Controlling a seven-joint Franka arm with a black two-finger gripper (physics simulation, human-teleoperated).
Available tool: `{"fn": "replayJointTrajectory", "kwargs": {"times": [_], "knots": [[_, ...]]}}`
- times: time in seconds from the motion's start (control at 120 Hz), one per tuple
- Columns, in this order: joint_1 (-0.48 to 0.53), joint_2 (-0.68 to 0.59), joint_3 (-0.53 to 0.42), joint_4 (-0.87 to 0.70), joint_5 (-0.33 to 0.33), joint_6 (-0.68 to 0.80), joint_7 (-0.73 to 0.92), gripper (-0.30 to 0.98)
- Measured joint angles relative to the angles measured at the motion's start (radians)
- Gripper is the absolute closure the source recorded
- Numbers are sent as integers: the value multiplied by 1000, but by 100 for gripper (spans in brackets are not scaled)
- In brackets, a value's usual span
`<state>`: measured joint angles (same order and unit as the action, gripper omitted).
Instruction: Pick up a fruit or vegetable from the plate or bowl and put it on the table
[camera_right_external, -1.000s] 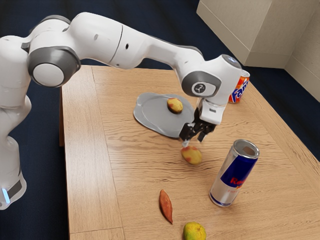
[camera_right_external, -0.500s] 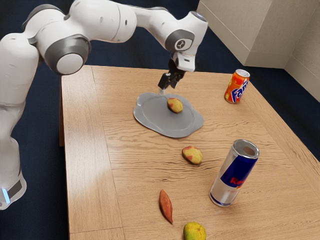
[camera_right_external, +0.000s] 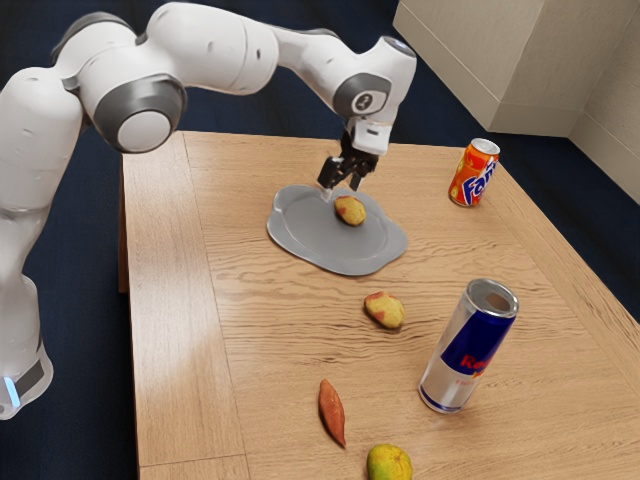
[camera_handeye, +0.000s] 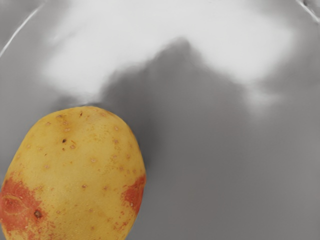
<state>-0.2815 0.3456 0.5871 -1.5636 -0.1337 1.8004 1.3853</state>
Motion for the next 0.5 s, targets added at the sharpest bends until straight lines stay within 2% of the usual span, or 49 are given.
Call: {"fn": "replayJointTrajectory", "kwargs": {"times": [0.175, 0.5], "knots": [[5, 11, -3, 0, -33, 2, 8, 0], [48, 35, -4, 20, -41, 23, 21, 0]]}}
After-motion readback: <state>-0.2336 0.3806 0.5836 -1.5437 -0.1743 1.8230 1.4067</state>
